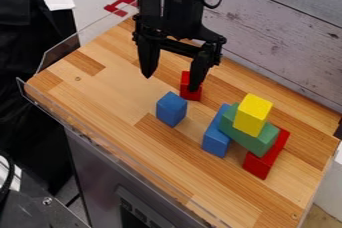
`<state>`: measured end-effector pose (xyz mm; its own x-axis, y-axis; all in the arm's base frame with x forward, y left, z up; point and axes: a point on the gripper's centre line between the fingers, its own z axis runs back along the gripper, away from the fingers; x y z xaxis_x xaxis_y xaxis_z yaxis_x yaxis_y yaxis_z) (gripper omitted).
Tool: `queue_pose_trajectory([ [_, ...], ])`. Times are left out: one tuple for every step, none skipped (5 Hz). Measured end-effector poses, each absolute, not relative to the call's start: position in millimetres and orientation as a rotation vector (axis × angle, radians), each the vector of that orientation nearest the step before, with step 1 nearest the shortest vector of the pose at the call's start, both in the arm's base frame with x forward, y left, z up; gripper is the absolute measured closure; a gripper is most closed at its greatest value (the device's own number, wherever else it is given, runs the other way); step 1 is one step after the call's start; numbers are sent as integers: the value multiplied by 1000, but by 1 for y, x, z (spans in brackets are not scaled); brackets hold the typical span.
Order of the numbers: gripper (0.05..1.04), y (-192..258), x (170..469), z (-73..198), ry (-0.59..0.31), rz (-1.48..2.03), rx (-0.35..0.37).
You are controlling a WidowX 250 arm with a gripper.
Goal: The blue cube is placed on top of it
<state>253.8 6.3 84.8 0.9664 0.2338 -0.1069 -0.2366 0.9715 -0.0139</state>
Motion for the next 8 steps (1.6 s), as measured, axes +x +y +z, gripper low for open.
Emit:
queue_pose_trajectory([
  [85,6,250,77,136,237,-24],
  [85,6,250,73,129,229,-26],
  [85,5,251,69,129,192,-36],
  [85,7,247,64,138,176,-37],
  [85,9,244,60,137,180,-51],
  [85,13,242,50,157,192,-66],
  [85,13,243,47,154,195,-80],
  [85,12,242,41,180,187,-85],
])
